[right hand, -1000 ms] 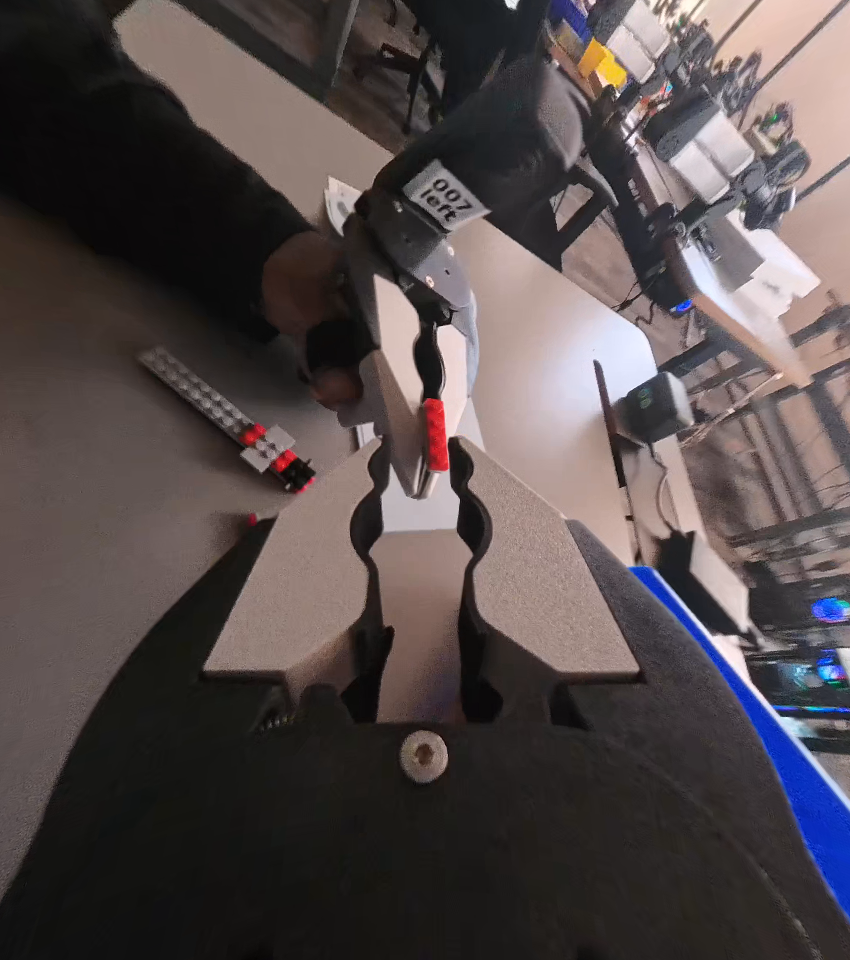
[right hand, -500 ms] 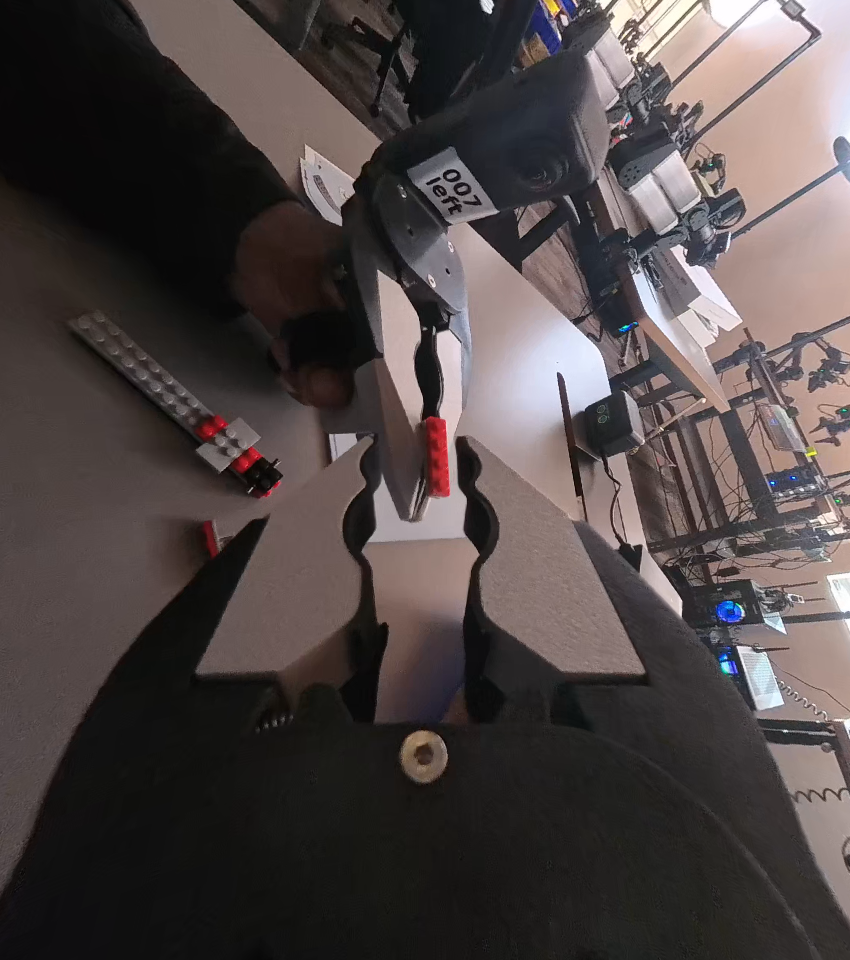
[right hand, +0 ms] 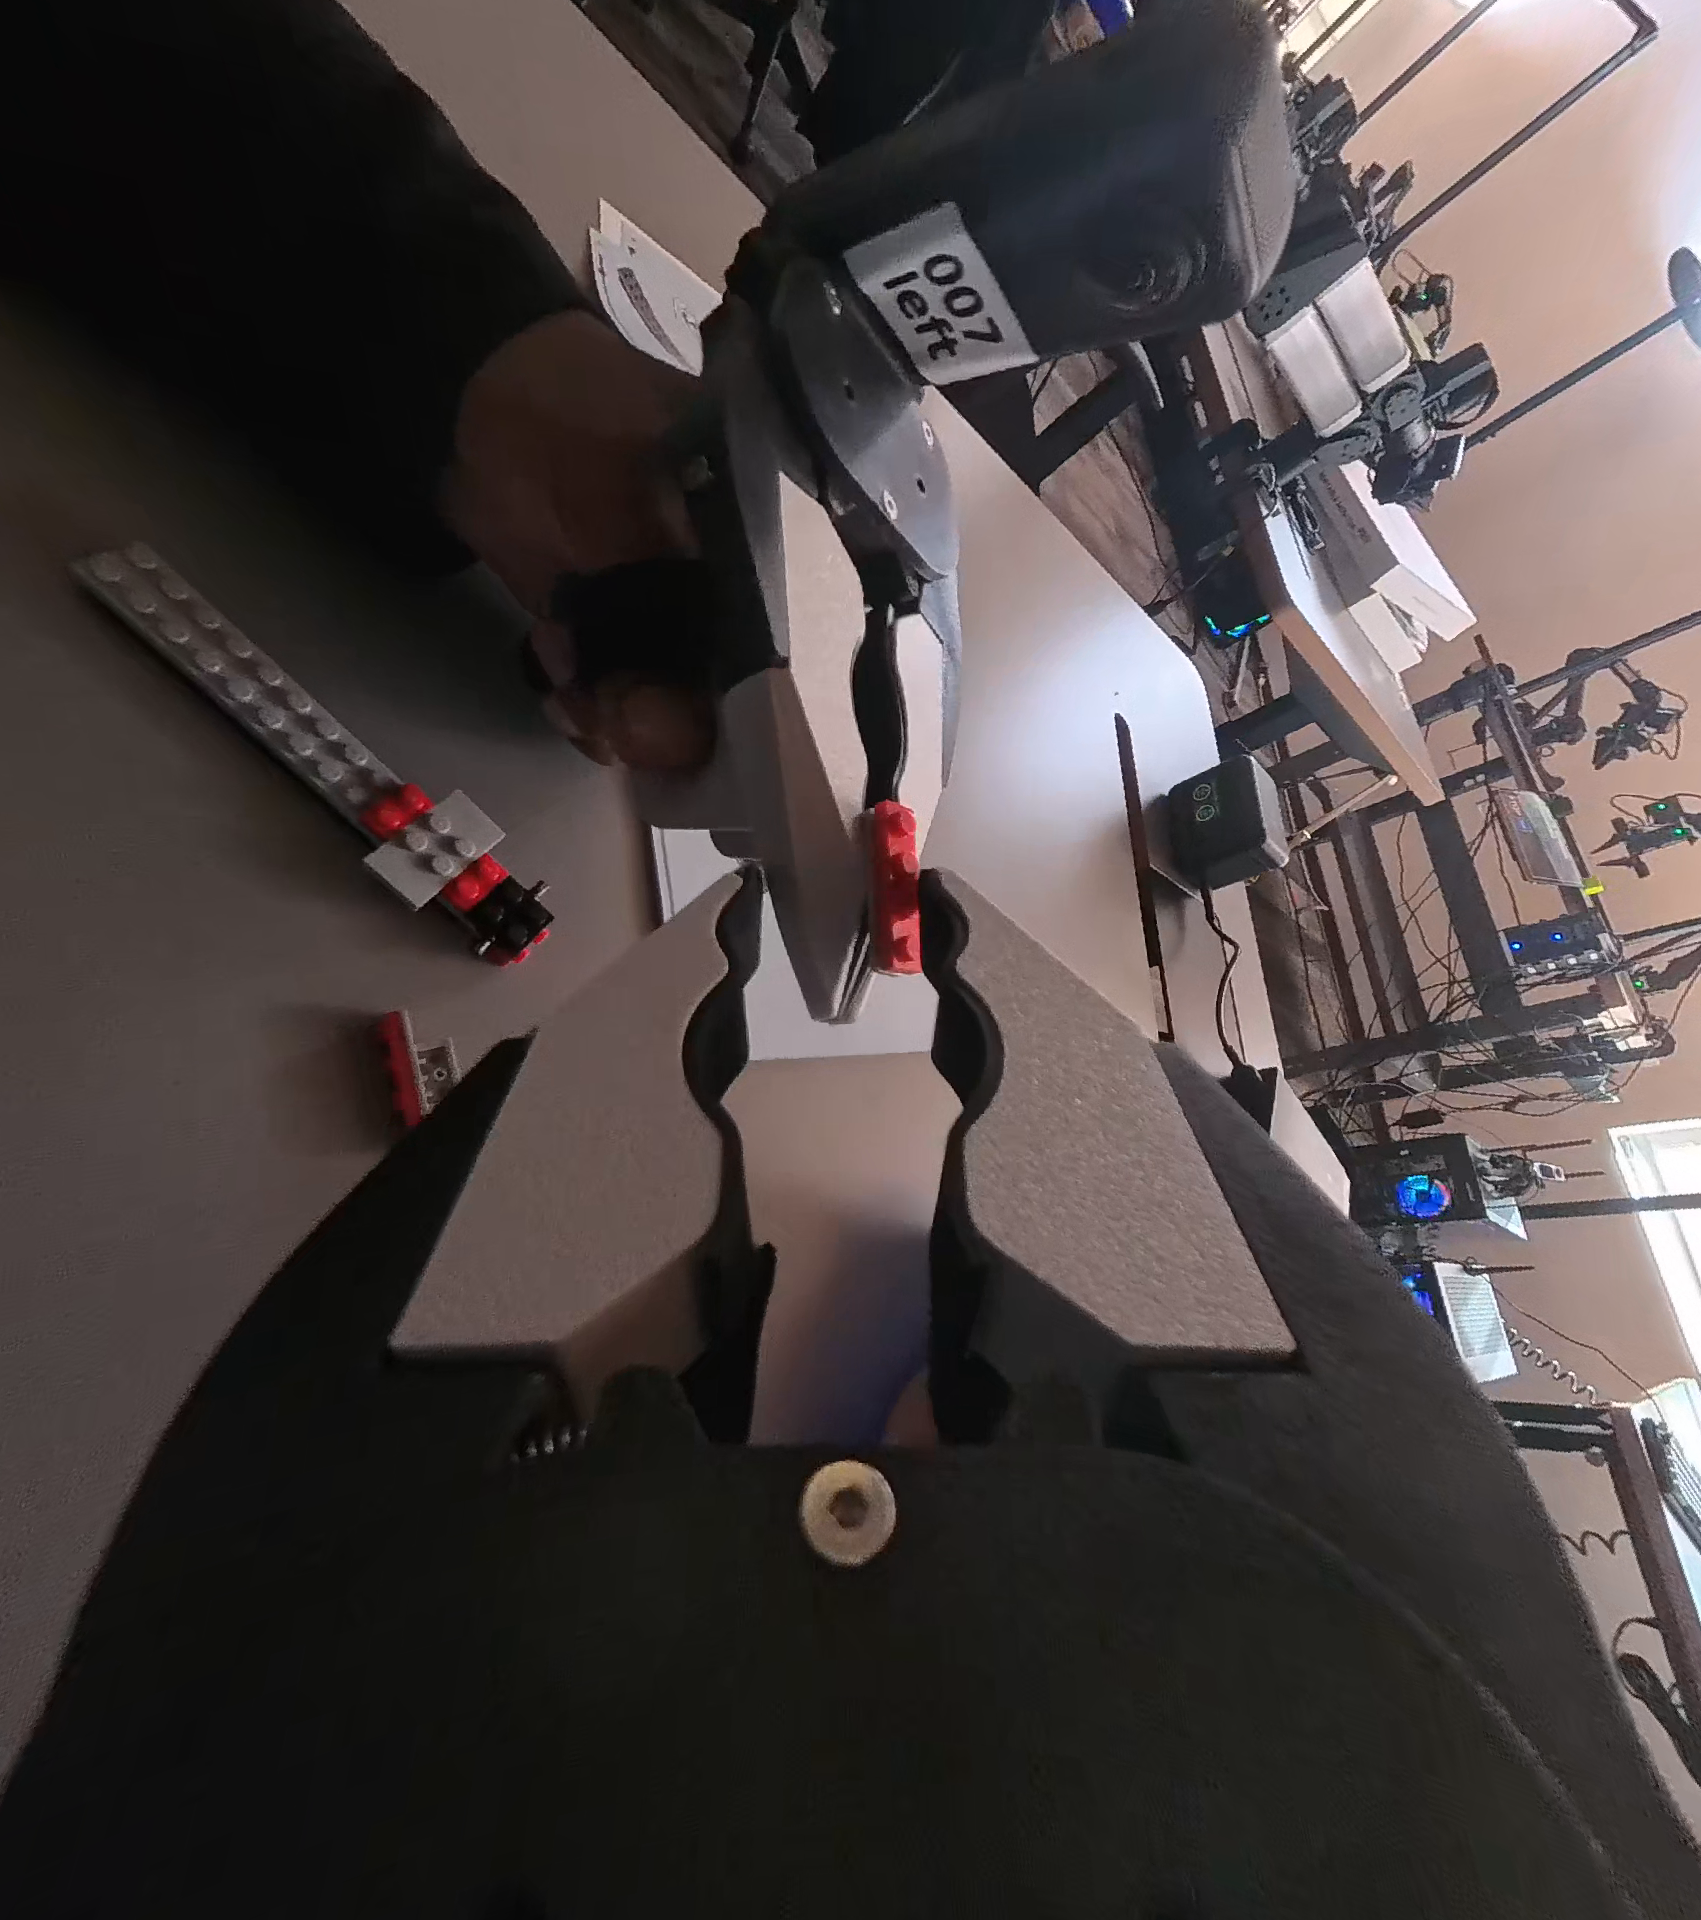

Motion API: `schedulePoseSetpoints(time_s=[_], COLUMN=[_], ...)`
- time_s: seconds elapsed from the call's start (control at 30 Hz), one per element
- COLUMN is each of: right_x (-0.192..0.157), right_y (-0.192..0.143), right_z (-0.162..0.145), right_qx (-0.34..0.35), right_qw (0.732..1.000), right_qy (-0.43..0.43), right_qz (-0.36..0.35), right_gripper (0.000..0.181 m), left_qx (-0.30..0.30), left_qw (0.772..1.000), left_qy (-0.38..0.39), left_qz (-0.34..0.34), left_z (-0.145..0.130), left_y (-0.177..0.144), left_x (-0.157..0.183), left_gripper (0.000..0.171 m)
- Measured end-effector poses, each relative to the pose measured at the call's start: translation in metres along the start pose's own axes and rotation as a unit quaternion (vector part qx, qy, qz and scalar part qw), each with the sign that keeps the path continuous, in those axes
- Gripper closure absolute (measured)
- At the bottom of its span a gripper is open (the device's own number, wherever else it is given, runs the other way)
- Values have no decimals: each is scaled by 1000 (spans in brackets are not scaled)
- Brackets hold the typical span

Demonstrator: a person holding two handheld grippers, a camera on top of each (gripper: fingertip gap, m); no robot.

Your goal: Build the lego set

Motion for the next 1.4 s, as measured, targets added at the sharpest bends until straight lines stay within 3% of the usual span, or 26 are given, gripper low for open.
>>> schedulePoseSetpoints(time_s=[0.13,1.4], right_x=[-3,-4], right_y=[5,17], right_z=[-12,-24], right_qx=[-34,-62], right_qw=[999,984], right_qy=[-22,-131], right_qz=[-1,-102], right_gripper=[146,154], left_qx=[-16,-36], left_qw=[1000,986], left_qy=[6,-159], left_qz=[0,34], left_z=[-4,-17], left_y=[3,-2], left_x=[3,-16], left_gripper=[170,171])
Point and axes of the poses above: each gripper's, where its closed fingertips meet, y out along the fingers, z out of its top, x = y × z across the jaws, the point moved 2 cm from there along -y, back along the fingers, and after that the axes turned 4 degrees about x, right-handed, at the moved point
